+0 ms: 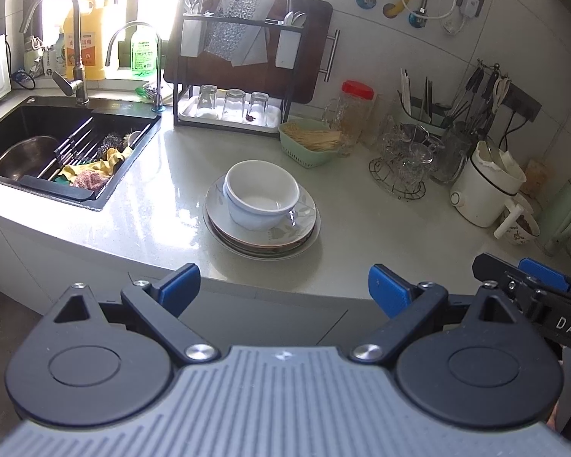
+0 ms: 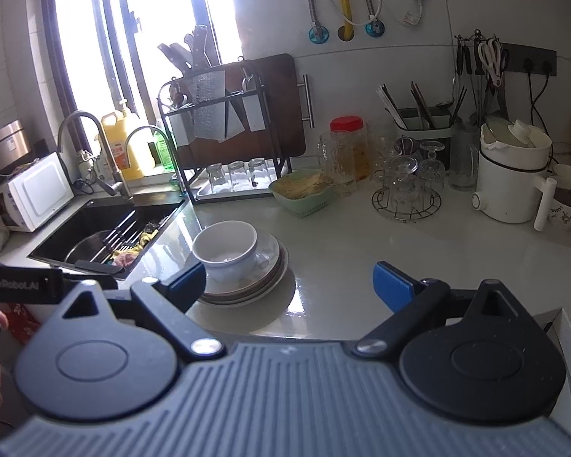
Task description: Organize plates and bowls
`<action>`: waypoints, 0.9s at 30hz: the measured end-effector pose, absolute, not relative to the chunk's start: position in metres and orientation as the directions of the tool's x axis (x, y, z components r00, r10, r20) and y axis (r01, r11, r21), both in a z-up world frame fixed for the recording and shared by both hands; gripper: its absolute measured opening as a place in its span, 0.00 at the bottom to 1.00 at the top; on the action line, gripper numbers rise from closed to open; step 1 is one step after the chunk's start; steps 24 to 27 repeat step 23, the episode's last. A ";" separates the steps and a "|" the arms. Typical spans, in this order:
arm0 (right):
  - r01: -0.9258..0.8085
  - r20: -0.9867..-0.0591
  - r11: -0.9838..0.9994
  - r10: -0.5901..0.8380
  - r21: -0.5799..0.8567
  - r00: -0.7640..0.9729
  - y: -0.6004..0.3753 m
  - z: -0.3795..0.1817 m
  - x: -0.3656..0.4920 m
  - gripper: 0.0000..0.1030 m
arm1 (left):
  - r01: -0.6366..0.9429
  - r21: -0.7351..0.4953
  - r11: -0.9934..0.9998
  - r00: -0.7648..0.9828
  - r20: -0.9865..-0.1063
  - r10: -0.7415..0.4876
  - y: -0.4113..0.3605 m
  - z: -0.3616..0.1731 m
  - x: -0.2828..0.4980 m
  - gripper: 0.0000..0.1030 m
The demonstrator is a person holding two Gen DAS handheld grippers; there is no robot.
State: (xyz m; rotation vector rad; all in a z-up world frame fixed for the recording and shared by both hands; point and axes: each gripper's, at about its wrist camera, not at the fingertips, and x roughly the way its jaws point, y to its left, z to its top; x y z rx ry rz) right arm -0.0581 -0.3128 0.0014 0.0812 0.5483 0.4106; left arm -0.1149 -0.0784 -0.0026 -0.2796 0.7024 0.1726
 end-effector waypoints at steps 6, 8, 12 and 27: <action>-0.362 -0.496 0.913 0.405 0.186 0.768 -0.314 0.000 -0.058 0.93 | -0.256 -0.200 0.946 0.750 -0.658 0.064 -0.079 -0.004 -0.116 0.94; -0.363 -0.496 0.914 0.405 0.184 0.768 -0.314 0.000 -0.059 0.93 | -0.253 -0.201 0.946 0.751 -0.657 0.061 -0.079 -0.004 -0.118 0.94; -0.365 -0.497 0.913 0.406 0.184 0.767 -0.314 -0.001 -0.058 0.93 | -0.258 -0.201 0.945 0.749 -0.660 0.064 -0.077 -0.005 -0.117 0.94; -0.369 -0.498 0.911 0.410 0.184 0.764 -0.315 -0.002 -0.057 0.93 | -0.265 -0.197 0.944 0.758 -0.647 0.078 -0.081 -0.003 -0.121 0.94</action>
